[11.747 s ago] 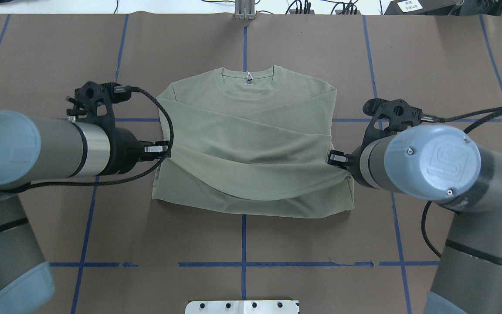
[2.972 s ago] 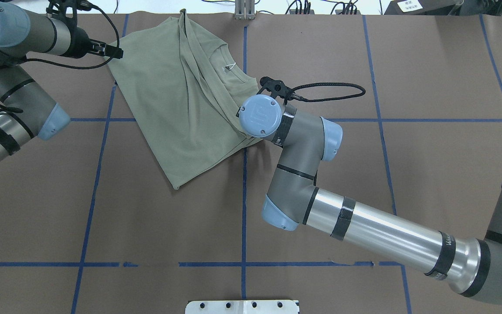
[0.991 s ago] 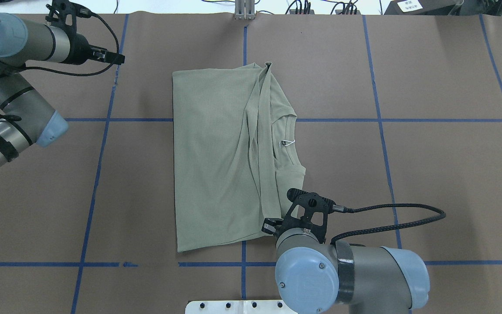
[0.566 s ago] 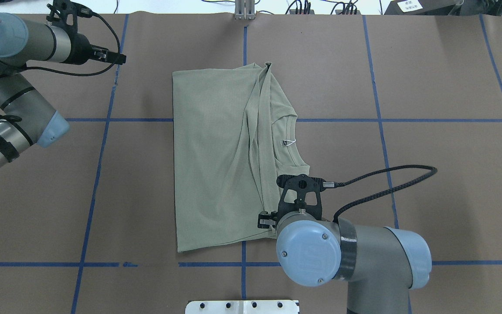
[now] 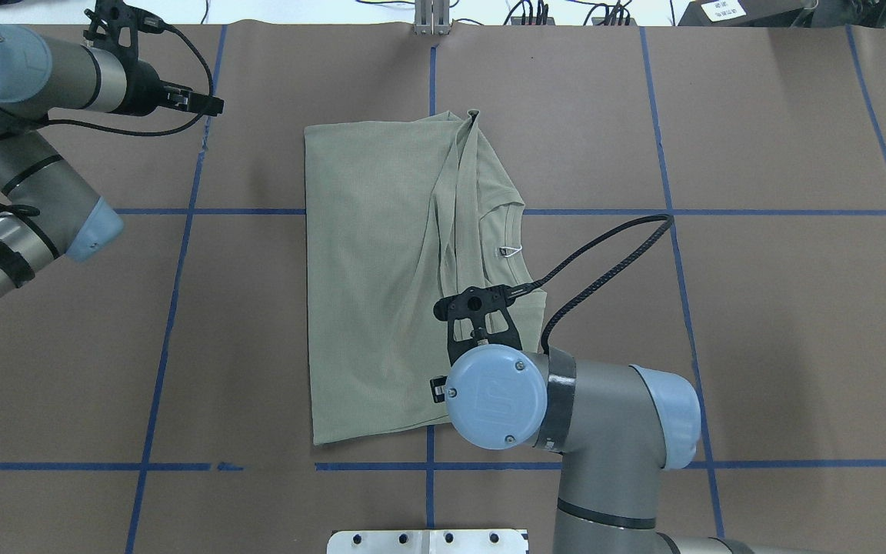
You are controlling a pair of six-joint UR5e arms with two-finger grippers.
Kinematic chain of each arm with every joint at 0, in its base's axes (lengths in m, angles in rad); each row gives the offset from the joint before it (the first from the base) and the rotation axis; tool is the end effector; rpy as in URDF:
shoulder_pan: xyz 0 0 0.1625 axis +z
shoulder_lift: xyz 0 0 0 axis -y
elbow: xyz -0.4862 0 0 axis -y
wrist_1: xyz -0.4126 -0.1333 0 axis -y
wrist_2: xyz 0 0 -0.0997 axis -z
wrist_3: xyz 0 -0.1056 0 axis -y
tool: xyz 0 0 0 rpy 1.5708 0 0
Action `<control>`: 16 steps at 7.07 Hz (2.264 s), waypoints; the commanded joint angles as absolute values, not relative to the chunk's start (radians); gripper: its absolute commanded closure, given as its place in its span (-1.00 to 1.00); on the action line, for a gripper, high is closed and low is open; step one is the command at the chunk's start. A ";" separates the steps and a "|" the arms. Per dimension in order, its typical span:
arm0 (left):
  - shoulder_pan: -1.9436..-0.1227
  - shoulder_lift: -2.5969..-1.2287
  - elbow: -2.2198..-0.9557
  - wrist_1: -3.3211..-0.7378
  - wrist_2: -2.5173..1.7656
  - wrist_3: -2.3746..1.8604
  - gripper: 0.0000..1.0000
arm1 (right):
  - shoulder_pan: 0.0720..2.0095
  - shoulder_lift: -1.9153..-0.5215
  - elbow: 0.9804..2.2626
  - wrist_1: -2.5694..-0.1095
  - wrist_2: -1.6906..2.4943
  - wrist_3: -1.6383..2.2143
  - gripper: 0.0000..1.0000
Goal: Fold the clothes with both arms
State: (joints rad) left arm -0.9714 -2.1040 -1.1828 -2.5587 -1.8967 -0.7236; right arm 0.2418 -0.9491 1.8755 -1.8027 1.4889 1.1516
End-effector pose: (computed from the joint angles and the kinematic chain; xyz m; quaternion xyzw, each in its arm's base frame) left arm 0.3625 -0.7070 0.4736 0.3338 0.4334 0.0352 0.8364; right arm -0.6214 -0.2994 0.2449 0.1468 -0.3091 -0.0693 0.9371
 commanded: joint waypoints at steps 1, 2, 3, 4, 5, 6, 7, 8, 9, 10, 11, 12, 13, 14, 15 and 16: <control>-0.968 -2.105 -1.184 -2.559 -1.898 -0.764 -1.00 | 0.241 -0.914 1.792 -1.804 1.496 1.027 -0.30; -0.963 -2.105 -1.184 -2.559 -1.898 -0.767 -1.00 | 0.241 -0.913 1.787 -1.804 1.497 0.994 -0.15; -0.963 -2.105 -1.184 -2.559 -1.898 -0.767 -1.00 | 0.238 -0.913 1.783 -1.804 1.497 0.991 -0.14; -0.963 -2.103 -1.183 -2.559 -1.898 -0.765 -1.00 | 0.236 -0.904 1.773 -1.802 1.499 0.991 -0.11; -0.963 -2.103 -1.183 -2.559 -1.898 -0.765 -1.00 | 0.235 -0.897 1.760 -1.802 1.497 0.992 0.13; -0.963 -2.103 -1.183 -2.559 -1.898 -0.765 -1.00 | 0.235 -0.893 1.759 -1.801 1.497 0.997 0.42; -0.963 -2.103 -1.183 -2.559 -1.898 -0.765 -1.00 | 0.235 -0.891 1.758 -1.802 1.508 0.997 0.69; -0.963 -2.105 -1.183 -2.559 -1.898 -0.764 -1.00 | 0.235 -0.891 1.759 -1.802 1.511 0.997 1.00; -0.963 -2.105 -1.183 -2.559 -1.898 -0.765 -1.00 | 0.236 -0.894 1.759 -1.804 1.509 0.999 1.00; -0.960 -2.105 -1.183 -2.559 -1.898 -0.765 -1.00 | 0.236 -0.900 1.761 -1.804 1.509 0.999 1.00; -0.959 -2.105 -1.183 -2.559 -1.898 -0.764 -1.00 | 0.238 -0.902 1.772 -1.810 1.516 1.000 1.00; -0.959 -2.105 -1.183 -2.559 -1.898 -0.764 -1.00 | 0.258 -0.910 1.790 -1.815 1.544 1.000 1.00; -0.957 -2.105 -1.183 -2.557 -1.898 -0.764 -1.00 | 0.273 -0.945 1.819 -1.815 1.561 0.997 1.00; -0.957 -2.105 -1.183 -2.557 -1.898 -0.764 -1.00 | 0.272 -0.945 1.818 -1.803 1.566 1.006 1.00; -0.957 -2.105 -1.183 -2.559 -1.898 -0.764 -1.00 | 0.270 -0.930 1.812 -1.799 1.566 1.035 -0.10; -0.957 -2.105 -1.183 -2.559 -1.898 -0.764 -1.00 | 0.267 -0.908 1.798 -1.801 1.566 1.076 -0.66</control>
State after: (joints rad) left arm -0.9573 -2.1046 -1.1827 -2.5582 -1.8975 -0.7639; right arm 0.2687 -0.9277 1.8090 -1.8021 1.5646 1.0351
